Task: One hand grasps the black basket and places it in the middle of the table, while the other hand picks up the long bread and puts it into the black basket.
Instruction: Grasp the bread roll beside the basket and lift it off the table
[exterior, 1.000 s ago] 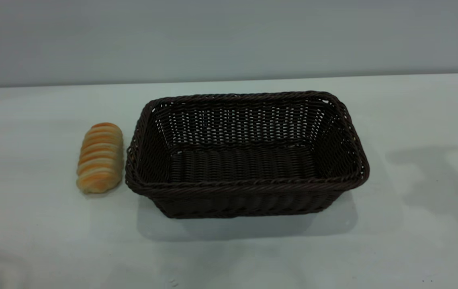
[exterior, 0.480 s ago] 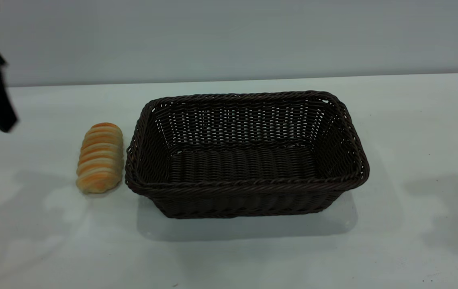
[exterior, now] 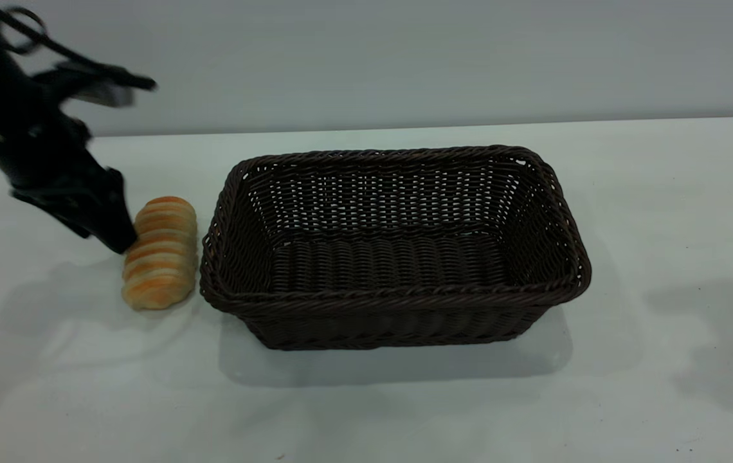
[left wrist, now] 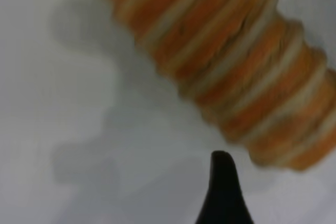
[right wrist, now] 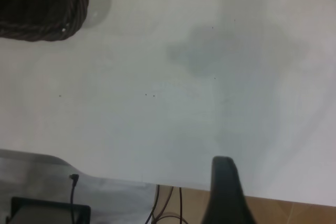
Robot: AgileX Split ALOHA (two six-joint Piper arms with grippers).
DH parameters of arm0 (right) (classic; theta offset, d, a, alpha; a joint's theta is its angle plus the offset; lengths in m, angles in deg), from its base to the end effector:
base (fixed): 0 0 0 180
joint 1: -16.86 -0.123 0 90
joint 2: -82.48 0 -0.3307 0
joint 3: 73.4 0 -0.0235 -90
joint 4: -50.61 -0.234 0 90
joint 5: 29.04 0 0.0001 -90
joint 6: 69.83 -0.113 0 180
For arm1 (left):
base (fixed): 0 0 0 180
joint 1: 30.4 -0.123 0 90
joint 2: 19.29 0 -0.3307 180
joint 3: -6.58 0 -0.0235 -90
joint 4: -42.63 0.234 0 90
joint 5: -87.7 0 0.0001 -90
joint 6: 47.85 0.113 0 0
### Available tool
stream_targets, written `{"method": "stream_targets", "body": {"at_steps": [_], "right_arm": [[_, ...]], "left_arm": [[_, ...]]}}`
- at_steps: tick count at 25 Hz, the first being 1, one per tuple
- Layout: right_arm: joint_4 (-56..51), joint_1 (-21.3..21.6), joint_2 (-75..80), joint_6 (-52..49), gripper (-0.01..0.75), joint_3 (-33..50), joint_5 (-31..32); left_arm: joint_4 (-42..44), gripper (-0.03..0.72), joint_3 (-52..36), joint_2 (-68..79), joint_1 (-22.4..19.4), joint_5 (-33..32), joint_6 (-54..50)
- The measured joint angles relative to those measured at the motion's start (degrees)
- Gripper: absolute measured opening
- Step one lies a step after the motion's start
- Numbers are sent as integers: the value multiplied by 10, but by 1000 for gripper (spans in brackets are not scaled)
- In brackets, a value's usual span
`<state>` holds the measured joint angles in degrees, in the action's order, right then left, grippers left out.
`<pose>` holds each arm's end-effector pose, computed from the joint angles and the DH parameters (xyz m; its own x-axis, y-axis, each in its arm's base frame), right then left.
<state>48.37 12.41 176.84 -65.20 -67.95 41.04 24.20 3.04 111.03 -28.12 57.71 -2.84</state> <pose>0.2783 0.0258 0.3248 -0.9736 -0.1434 -0.1778 -0.1500 0.9884 0.0242 0.4313 -0.0351 0.1235 -0.7926 0.5093 -0.3352 0.5367 0.8437 0.0129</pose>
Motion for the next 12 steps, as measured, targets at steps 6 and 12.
{"method": "stream_targets", "body": {"at_steps": [6,12], "right_arm": [[0,0,0,0,538,0,0],[0,0,0,1,538,0,0]], "left_arm": [[-1,568,18,49,22,41,33],[-2,430,21,72,22,56,30]]}}
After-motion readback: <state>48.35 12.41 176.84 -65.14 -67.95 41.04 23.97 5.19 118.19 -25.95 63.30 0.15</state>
